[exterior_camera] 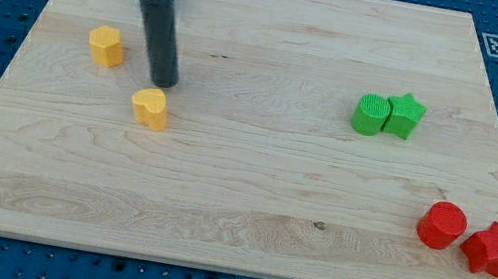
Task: Push the yellow heart vertical to the yellow hexagon
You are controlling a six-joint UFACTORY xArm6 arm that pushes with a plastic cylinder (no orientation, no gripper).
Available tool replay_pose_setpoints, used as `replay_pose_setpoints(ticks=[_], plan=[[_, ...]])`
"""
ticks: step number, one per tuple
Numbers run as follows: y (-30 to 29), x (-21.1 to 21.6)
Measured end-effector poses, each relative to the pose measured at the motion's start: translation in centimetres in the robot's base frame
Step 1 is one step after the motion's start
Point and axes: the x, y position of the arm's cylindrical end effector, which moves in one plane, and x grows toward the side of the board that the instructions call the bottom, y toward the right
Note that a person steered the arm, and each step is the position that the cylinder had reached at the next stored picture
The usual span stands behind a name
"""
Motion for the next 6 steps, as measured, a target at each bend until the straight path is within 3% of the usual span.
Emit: replay_pose_setpoints(ticks=[3,6], plan=[[0.4,4.5],[-0.3,4.9]])
